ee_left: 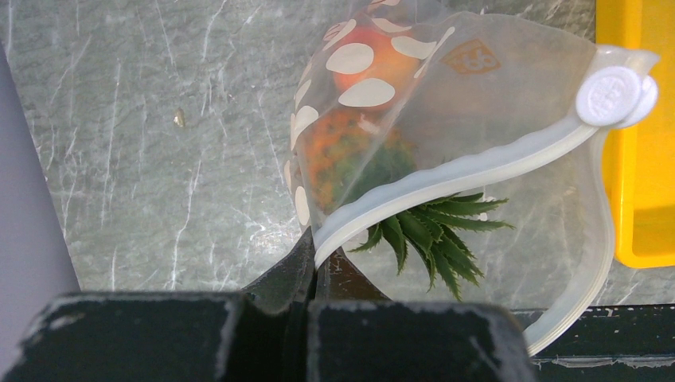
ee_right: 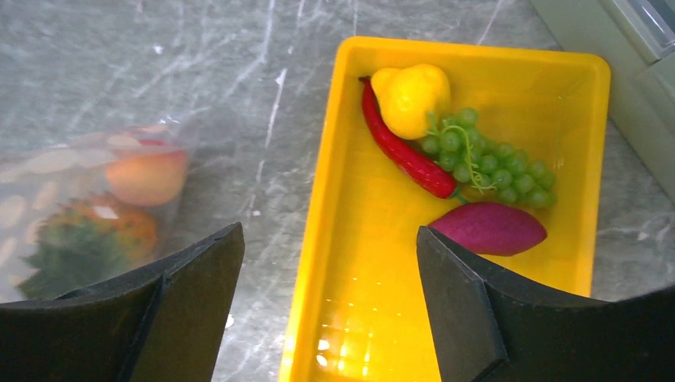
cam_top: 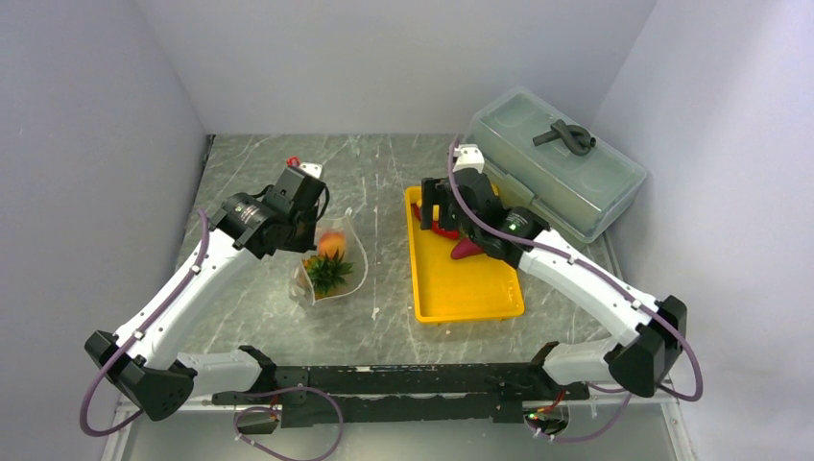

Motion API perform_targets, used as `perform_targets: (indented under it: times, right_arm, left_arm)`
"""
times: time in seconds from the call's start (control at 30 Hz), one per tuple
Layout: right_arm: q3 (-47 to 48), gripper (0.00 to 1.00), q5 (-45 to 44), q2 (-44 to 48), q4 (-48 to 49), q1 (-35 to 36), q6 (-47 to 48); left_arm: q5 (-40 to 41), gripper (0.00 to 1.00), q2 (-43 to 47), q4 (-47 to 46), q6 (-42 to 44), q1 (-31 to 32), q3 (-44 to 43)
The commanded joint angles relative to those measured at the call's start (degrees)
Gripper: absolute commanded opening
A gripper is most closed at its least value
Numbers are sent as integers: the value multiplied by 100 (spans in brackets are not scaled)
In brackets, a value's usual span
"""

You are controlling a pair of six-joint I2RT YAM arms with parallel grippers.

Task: Place the food in the zip-top bag and seal the zipper
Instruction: Pick up the fake fruit from the bin.

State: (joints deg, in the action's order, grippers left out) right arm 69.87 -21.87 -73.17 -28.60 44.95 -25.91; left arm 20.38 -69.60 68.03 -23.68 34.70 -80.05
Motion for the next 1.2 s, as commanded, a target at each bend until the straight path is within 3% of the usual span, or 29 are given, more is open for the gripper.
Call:
perform_targets:
  times: [0.0, 0.57, 1.17]
  right_arm:
    - [421, 84, 321, -328, -198, -292, 520]
    - [1742, 91, 1556, -2680, -264, -1476, 1379]
    - [2486, 90, 1399, -4132, -80, -1787, 1305]
  left_arm:
    - [-59, 0, 152, -45, -110, -16, -213]
    - [-19, 0, 255, 34, -139, -16, -194]
    - [-54, 0, 272, 120, -145, -21, -196]
